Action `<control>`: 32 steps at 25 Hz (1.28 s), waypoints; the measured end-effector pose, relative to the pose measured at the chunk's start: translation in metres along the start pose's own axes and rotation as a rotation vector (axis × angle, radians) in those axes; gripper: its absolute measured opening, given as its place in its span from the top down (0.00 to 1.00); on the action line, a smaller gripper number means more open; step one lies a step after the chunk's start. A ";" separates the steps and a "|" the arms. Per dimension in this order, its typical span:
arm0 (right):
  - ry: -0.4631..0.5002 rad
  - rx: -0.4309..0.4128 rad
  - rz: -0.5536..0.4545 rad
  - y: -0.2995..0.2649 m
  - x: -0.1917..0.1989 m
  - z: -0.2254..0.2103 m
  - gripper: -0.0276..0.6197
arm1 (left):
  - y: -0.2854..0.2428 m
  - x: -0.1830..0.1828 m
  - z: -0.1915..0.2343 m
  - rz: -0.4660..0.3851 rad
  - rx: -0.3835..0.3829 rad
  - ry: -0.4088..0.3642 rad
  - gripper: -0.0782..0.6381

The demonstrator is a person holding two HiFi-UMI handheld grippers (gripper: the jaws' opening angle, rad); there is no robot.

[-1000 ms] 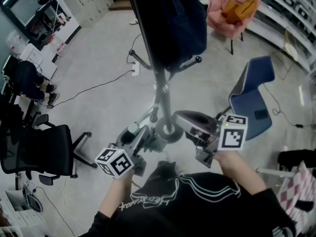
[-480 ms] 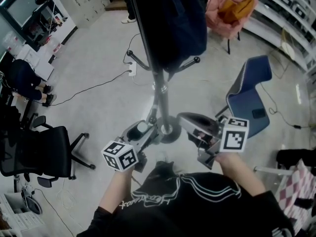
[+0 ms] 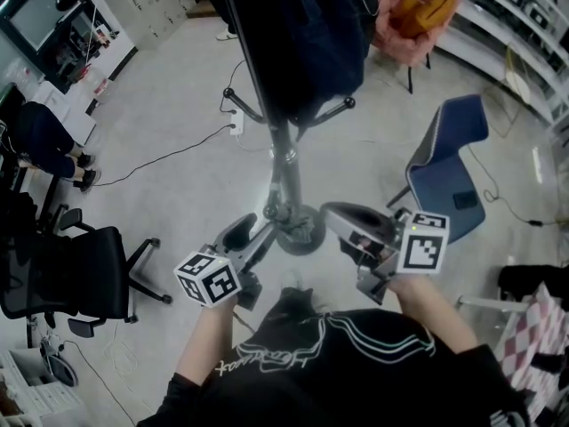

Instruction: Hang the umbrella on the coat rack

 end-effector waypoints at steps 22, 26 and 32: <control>0.159 0.040 0.027 0.042 0.018 0.029 0.94 | 0.014 -0.025 -0.131 -0.044 0.148 -0.097 0.75; 0.202 -0.011 -0.015 0.059 0.013 0.051 0.94 | 0.017 -0.032 -0.166 -0.032 0.175 -0.178 0.84; 0.278 -0.070 -0.024 0.083 0.018 0.080 0.94 | 0.024 -0.035 -0.209 -0.026 0.187 -0.301 0.89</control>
Point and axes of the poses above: the fingertips, and each gripper's own axes: y backward along the fingers, z to its left, x out of its underside, the point moved 3 cm from there along y, backward along the fingers, and after that the axes turned 12 degrees about x, right-handed, at the moved point
